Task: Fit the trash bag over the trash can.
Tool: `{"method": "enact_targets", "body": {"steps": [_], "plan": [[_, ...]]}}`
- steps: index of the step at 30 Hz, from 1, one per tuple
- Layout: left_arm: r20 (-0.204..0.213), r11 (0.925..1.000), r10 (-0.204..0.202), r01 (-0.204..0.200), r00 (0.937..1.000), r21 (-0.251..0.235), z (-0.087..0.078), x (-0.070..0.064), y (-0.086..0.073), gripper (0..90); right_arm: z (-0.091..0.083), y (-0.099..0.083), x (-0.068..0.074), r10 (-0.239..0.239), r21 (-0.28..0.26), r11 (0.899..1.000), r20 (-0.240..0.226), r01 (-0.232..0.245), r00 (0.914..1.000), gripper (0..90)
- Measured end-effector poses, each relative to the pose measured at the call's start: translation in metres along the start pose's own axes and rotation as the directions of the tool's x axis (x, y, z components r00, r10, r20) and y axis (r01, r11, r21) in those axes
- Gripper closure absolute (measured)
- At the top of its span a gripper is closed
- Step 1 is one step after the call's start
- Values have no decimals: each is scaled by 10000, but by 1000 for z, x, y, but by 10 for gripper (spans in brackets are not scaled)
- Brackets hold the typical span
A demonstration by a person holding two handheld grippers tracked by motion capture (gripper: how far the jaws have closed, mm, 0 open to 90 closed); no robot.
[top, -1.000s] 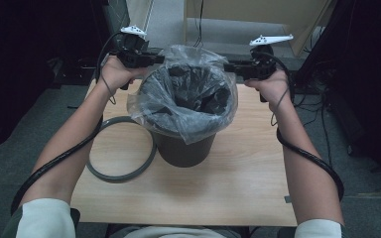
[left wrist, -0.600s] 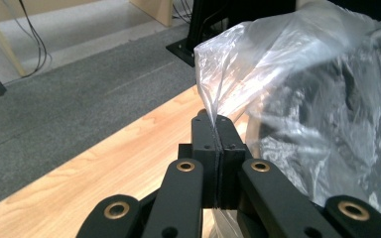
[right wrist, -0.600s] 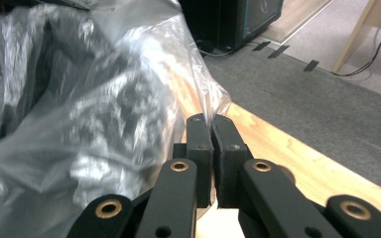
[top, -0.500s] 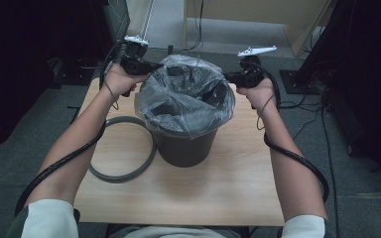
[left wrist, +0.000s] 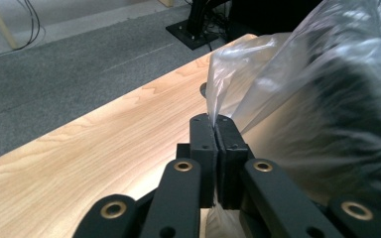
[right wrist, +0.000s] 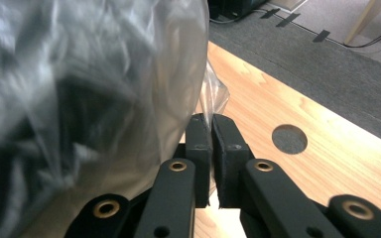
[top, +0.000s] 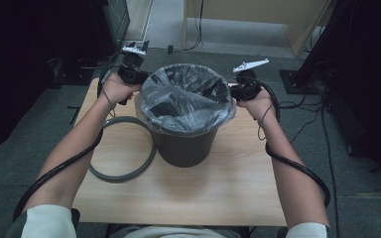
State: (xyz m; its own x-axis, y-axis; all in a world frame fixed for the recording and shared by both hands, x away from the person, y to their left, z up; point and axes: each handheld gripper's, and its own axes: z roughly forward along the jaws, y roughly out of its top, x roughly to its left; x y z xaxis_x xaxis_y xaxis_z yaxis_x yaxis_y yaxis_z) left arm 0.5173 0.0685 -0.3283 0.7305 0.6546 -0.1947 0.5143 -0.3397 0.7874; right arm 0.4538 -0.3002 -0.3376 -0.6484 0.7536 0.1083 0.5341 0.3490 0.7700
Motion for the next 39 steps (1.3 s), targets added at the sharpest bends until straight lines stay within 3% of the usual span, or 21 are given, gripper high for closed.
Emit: {"method": "enact_targets", "body": {"steps": [2, 3, 6, 9, 12, 15, 17, 21, 23, 29, 31, 34, 39], "plan": [[16, 9999, -20, 21, 10000, -143, -3, 1, -1, 840, 0, -3, 0, -39, 4, 10000, 31, 39, 10000, 796], [-69, 9996, 31, -33, 10000, -292, -6, 3, -1, 795, -2, -4, -1, -124, -101, 9999, 164, 126, 9998, 720], [-256, 9964, 44, -66, 9997, -845, -19, 7, 3, 668, -17, -3, -6, 42, -785, 9969, 665, 10, 9978, 595], [-309, 9912, 215, -253, 9993, -1296, -38, 9, 6, 602, -39, 1, -10, 226, -1573, 9875, 1041, -59, 9943, 533], [-245, 9894, 407, -437, 9989, -1388, -54, 6, 8, 569, -67, 5, -11, 512, -2364, 9713, 1031, -255, 9934, 487], [-111, 9885, 528, -539, 9985, -1413, -64, 1, 9, 541, -81, 7, -8, 760, -2618, 9634, 609, -575, 9952, 481], [30, 9884, 630, -620, 9980, -1386, -70, -5, 9, 530, -86, 8, -1, 717, -2568, 9644, 210, -639, 9972, 483], [108, 9853, 1043, -1018, 9945, -1369, -81, -18, 9, 516, -87, 8, 19, 204, -1891, 9816, -419, -280, 9989, 469], [374, 9872, 947, -890, 9948, -1320, -87, -23, 9, 511, -88, 8, 30, 21, -1710, 9852, -691, -140, 9976, 464], [829, 9887, 1172, -1084, 9896, -1034, -98, -44, 3, 488, -90, 15, 55, -395, -1518, 9881, -1010, 239, 9941, 456], [965, 9900, 1216, -1137, 9879, -840, -100, -54, -2, 486, -88, 19, 66, -577, -1433, 9889, -1282, 391, 9901, 464], [1288, 9873, 1488, -1398, 9805, -758, -106, -68, -14, 468, -85, 21, 86, -1004, -1236, 9891, -1704, 798, 9802, 451], [1498, 9813, 1868, -1772, 9709, -755, -117, -86, -29, 454, -89, 10, 106, -1361, -1030, 9878, -2115, 1164, 9679, 430]]}}
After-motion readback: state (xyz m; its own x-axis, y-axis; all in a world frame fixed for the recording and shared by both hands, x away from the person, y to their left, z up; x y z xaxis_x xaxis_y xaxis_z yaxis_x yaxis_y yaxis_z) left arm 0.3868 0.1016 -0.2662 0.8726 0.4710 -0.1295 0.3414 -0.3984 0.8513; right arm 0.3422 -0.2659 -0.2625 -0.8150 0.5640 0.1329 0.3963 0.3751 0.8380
